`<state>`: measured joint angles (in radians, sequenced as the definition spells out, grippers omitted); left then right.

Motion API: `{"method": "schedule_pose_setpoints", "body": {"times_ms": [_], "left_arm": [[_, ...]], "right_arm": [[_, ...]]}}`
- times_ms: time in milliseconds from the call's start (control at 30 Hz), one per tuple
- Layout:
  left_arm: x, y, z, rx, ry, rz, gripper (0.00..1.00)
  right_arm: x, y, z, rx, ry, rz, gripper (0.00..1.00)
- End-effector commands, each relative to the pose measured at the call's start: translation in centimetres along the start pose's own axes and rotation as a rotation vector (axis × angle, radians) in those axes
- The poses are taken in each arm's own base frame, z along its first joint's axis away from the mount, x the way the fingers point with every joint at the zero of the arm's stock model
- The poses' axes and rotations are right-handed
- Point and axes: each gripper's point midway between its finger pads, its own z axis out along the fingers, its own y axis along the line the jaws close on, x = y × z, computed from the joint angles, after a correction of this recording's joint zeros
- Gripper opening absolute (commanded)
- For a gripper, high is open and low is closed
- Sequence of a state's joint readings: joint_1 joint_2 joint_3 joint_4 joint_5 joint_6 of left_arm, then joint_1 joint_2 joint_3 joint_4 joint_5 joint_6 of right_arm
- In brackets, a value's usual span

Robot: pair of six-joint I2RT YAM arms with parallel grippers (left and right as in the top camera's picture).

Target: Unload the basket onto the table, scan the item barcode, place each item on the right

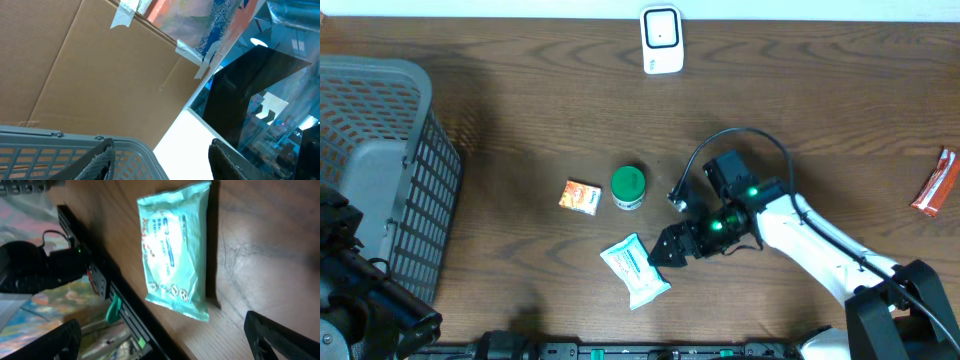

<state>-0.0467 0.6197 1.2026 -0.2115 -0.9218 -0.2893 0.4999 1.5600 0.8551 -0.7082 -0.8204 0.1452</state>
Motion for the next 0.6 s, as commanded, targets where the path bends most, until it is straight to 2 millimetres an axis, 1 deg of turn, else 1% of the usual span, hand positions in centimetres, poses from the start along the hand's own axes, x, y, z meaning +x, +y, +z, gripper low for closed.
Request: {"method": "schedule_pose_setpoints", "body": {"times_ms": [0,100,133,233,333,467,567], "left_arm": [[0.0,0.0,0.0,0.000,-0.001,-0.007,0.61],[0.0,0.0,0.0,0.000,-0.001,-0.007,0.61],[0.0,0.0,0.0,0.000,-0.001,-0.006,0.61],[0.0,0.0,0.0,0.000,-0.001,-0.007,0.61],[0.0,0.0,0.0,0.000,-0.001,-0.007,0.61],[0.0,0.0,0.0,0.000,-0.001,-0.007,0.61],[0.0,0.0,0.0,0.000,-0.001,-0.007,0.61]], "right_arm": [[2.1,0.3,1.5,-0.066,0.054,0.132,0.99],[3.6,0.0,2.3,-0.052,0.097,0.256,0.99],[4.1,-0.3,2.6,-0.031,0.107,0.314,0.97],[5.7,-2.7,3.4,0.115,0.110,0.564,0.99],[6.7,-3.9,4.3,0.179,0.088,0.751,0.99],[6.7,-5.1,6.1,0.187,0.003,0.893,0.99],[6.3,-5.7,7.4,0.156,-0.081,0.948,0.99]]}}
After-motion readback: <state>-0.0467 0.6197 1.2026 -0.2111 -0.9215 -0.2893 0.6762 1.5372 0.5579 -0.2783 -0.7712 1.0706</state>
